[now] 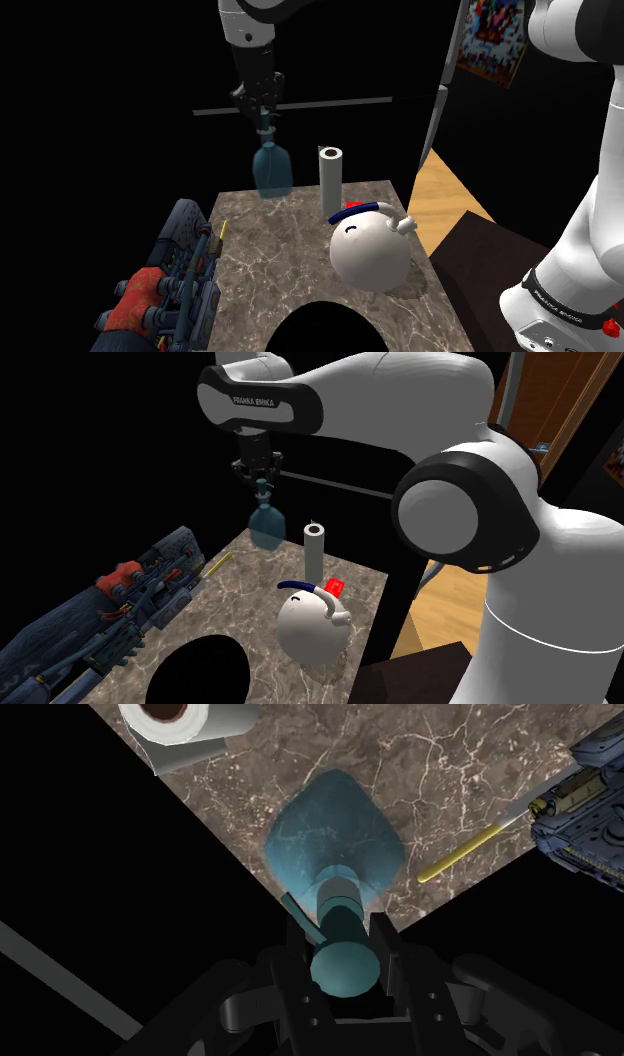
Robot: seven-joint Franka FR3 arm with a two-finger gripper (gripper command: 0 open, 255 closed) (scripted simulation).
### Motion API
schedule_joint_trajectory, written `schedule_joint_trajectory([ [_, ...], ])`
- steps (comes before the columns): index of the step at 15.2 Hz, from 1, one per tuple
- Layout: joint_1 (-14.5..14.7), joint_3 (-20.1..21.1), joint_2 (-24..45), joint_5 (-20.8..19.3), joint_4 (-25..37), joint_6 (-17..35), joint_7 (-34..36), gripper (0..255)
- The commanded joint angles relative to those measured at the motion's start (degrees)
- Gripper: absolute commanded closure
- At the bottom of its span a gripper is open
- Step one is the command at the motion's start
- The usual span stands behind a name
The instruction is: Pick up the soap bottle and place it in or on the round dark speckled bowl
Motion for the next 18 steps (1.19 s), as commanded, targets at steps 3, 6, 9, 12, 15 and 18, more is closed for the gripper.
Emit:
schedule_joint_trajectory([
  [3, 0.54, 0.04, 0.73, -0.25, 4.32, -3.59, -0.31, 255],
  [6, 1.17, 0.05, 1.76, -0.65, 8.19, -6.46, -0.49, 255],
  [9, 1.97, 0.03, 3.10, -1.20, 12.59, -9.56, -0.68, 255],
  [12, 2.22, 0.75, -0.34, -0.23, 8.83, -9.28, 0.91, 255],
  [15, 2.76, 1.84, -5.07, 1.24, 3.65, -8.85, 3.30, 255],
  [18, 3.63, 2.95, -9.11, 2.60, -0.25, -9.00, 5.74, 255],
])
